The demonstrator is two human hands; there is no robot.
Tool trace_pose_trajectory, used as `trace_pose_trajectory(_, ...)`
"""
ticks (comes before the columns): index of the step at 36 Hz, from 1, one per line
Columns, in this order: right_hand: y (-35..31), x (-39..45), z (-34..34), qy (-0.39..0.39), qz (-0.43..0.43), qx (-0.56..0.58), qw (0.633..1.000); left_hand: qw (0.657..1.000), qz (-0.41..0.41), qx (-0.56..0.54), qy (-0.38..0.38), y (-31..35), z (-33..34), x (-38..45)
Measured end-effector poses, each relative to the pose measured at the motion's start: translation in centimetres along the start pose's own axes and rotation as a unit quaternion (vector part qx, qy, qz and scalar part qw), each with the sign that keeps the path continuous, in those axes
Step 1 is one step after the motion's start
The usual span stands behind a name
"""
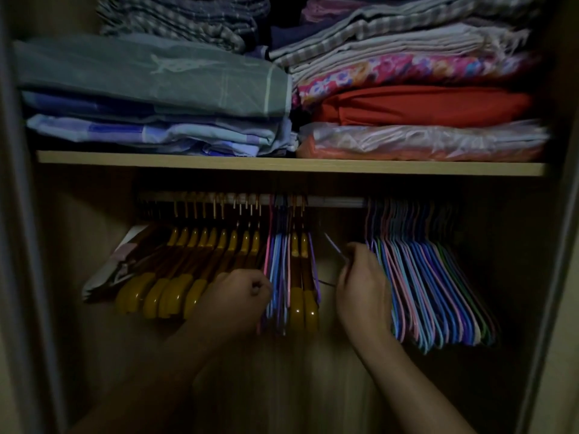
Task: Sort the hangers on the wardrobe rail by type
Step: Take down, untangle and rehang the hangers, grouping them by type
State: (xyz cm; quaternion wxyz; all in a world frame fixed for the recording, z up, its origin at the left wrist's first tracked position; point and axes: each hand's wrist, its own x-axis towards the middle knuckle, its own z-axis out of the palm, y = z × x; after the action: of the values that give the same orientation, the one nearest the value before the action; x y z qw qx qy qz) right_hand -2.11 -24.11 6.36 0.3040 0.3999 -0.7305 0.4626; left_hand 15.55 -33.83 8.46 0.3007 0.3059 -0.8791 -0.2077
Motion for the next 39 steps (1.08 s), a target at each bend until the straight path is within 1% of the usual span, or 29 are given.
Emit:
trace_pose_trajectory(3, -0.4, 1.7, -0.2, 0.020, 0.001, -0.008, 1.000, 1.000, 0.004, 0.002, 0.004, 0.2, -0.2, -0.2)
trace_pose_trajectory(6, -0.2, 4.1, 0.1, 0.010, 0.012, -0.040, 0.999, 1.000, 0.006, -0.009, 0.001, 0.4, -0.4, -0.5)
trace_pose_trajectory(9, 0.1, 6.4, 0.7, -0.038, 0.034, -0.070, 0.996, 1.000, 0.010, -0.020, -0.002, 0.4, -0.2, -0.8)
trace_pose_trajectory(12, 0.5, 7.2, 1.0, -0.117, 0.062, -0.079, 0.988, 0.999, 0.018, -0.035, 0.001, 0.2, 0.1, -1.2)
trace_pose_trajectory(15, 1.0, 5.9, 1.2, -0.168, 0.077, -0.088, 0.979, 0.997, 0.027, -0.071, -0.002, -0.4, 0.5, -2.0)
trace_pose_trajectory(17, 1.5, 4.1, 1.1, -0.188, 0.082, -0.077, 0.976, 0.994, 0.042, -0.100, 0.020, -1.3, 1.1, -3.0)
trace_pose_trajectory(18, 1.8, 2.7, 0.9, -0.205, 0.089, -0.070, 0.972, 0.991, 0.034, -0.126, 0.024, -1.9, 1.7, -3.8)
trace_pose_trajectory(20, 2.1, -0.3, 0.2, -0.232, 0.105, -0.062, 0.965, 0.984, -0.008, -0.180, 0.005, -3.7, 3.3, -5.5)
trace_pose_trajectory(23, 3.4, -6.0, -0.7, -0.269, 0.147, -0.050, 0.951, 0.973, -0.075, -0.217, -0.026, -6.3, 6.8, -8.6)
trace_pose_trajectory(25, 4.5, -10.8, -0.5, -0.325, 0.195, -0.061, 0.924, 0.965, -0.134, -0.210, -0.079, -8.4, 10.0, -11.4)
trace_pose_trajectory(26, 5.1, -12.9, -0.3, -0.351, 0.210, -0.064, 0.910, 0.963, -0.161, -0.186, -0.110, -9.5, 11.7, -12.6)
trace_pose_trajectory(29, 6.1, -17.3, 0.3, -0.415, 0.235, -0.041, 0.878, 0.955, -0.190, -0.087, -0.210, -12.0, 16.9, -15.6)
trace_pose_trajectory(30, 6.4, -18.3, 0.4, -0.425, 0.249, -0.028, 0.870, 0.947, -0.200, -0.074, -0.241, -12.4, 18.2, -16.5)
trace_pose_trajectory(32, 7.0, -19.3, 0.7, -0.434, 0.270, 0.007, 0.859, 0.919, -0.255, -0.053, -0.296, -12.4, 20.1, -17.7)
trace_pose_trajectory(33, 7.3, -19.6, 0.7, -0.439, 0.278, 0.035, 0.854, 0.907, -0.281, -0.036, -0.310, -13.2, 20.8, -18.3)
trace_pose_trajectory(34, 7.4, -19.8, 0.6, -0.445, 0.291, 0.071, 0.844, 0.901, -0.300, -0.024, -0.313, -14.2, 21.3, -19.1)
trace_pose_trajectory(35, 7.5, -19.9, 0.3, -0.450, 0.317, 0.119, 0.826, 0.899, -0.316, -0.023, -0.303, -15.1, 21.4, -19.8)
trace_pose_trajectory(37, 7.6, -19.9, -0.6, -0.457, 0.382, 0.218, 0.773, 0.903, -0.335, -0.041, -0.265, -17.9, 21.5, -21.6)
trace_pose_trajectory(38, 7.9, -19.8, -1.0, -0.453, 0.405, 0.257, 0.751, 0.902, -0.343, -0.048, -0.257, -19.2, 21.3, -22.5)
trace_pose_trajectory(39, 8.2, -19.7, -1.3, -0.446, 0.418, 0.288, 0.738, 0.900, -0.351, -0.046, -0.253, -20.8, 21.2, -23.2)
